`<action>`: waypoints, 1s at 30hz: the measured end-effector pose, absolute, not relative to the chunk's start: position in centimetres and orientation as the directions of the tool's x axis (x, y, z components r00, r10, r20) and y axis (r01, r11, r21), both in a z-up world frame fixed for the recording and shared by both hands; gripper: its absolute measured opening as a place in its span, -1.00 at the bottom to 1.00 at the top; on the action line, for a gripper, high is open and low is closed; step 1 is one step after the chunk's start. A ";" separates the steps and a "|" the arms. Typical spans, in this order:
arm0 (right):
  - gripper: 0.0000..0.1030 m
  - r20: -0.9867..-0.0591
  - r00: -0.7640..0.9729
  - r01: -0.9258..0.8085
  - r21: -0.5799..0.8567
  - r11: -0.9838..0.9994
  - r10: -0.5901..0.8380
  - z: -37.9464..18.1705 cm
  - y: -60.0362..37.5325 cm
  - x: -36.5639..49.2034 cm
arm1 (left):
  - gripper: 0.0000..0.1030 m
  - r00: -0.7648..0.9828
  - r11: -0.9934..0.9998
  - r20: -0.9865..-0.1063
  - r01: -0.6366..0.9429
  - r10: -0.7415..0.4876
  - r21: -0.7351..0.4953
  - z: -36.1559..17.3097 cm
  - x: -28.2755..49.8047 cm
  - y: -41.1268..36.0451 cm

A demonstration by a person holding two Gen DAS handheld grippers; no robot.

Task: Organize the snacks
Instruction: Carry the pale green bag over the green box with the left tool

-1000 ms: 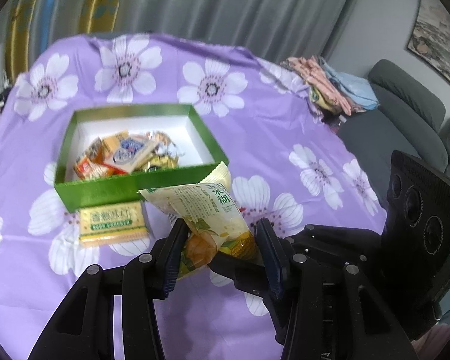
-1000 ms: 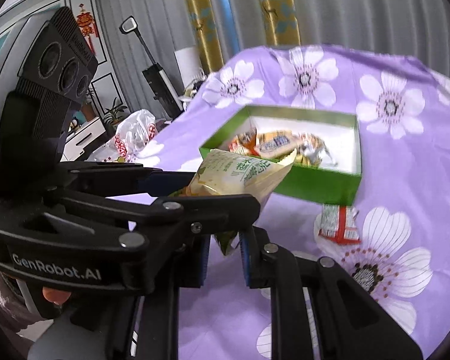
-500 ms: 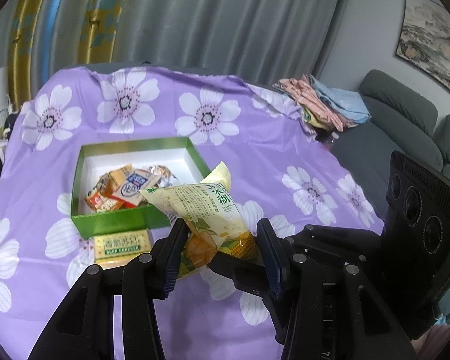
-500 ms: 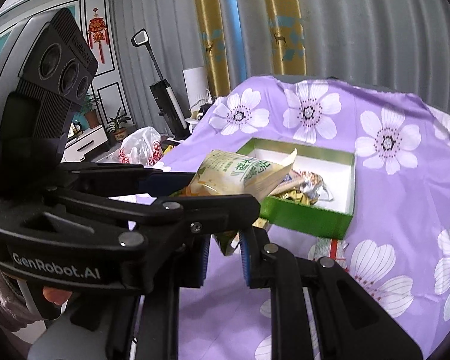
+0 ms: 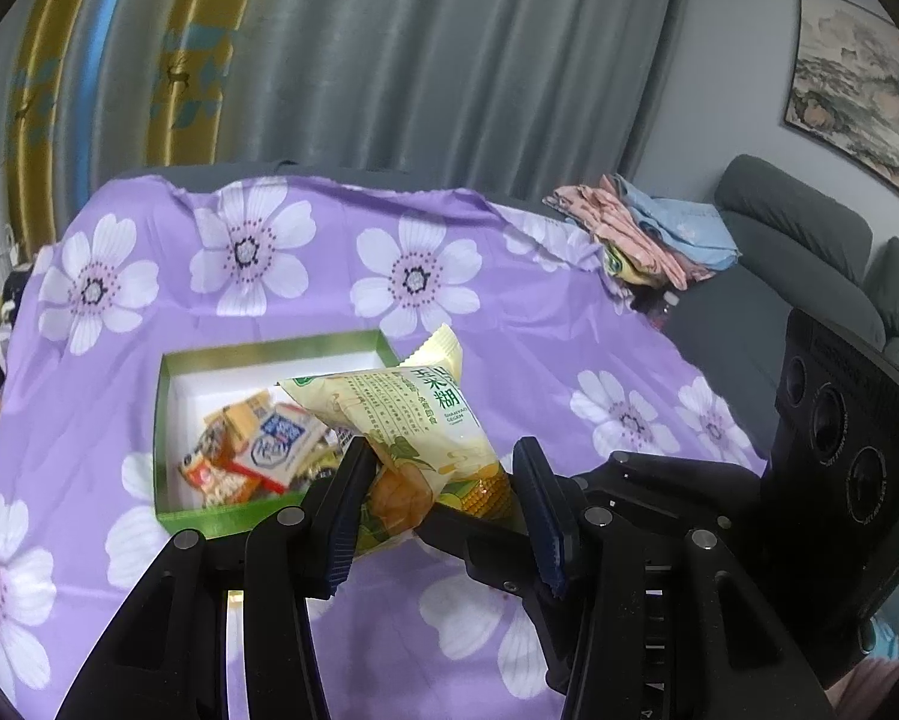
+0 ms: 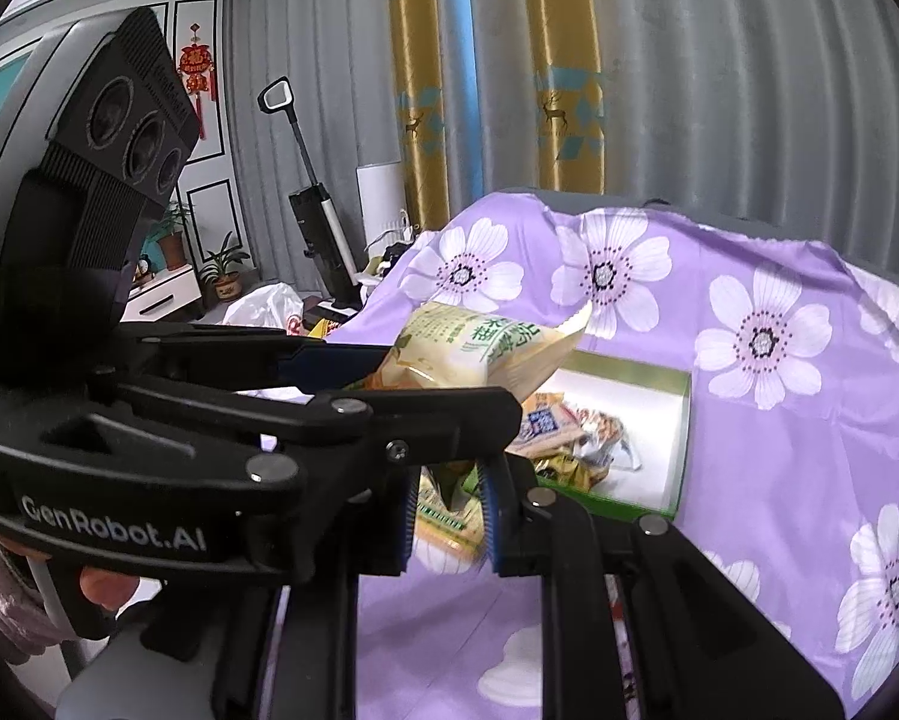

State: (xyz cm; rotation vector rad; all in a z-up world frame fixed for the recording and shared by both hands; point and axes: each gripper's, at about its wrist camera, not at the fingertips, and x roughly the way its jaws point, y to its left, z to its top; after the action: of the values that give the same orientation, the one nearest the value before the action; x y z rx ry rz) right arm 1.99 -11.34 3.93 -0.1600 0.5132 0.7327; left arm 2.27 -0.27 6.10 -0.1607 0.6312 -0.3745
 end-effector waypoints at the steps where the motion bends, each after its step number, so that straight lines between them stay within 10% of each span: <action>1: -0.64 -0.498 0.629 -0.673 0.035 0.739 0.597 4.1 -11.2 2.4 | -0.07 0.745 0.921 -0.542 0.292 -0.389 -0.259 6.3 2.7 -0.1; 30: -0.63 -0.666 0.492 -0.648 0.150 0.747 0.560 -3.8 -7.6 13.6 | -0.07 0.605 0.910 -0.694 0.141 -0.391 -0.390 -3.0 16.7 4.8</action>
State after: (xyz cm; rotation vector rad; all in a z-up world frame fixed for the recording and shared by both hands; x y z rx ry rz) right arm 13.57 -7.62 -3.83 -0.1266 0.7596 0.7355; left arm 16.72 4.82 -2.98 -0.3110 0.8706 -0.3137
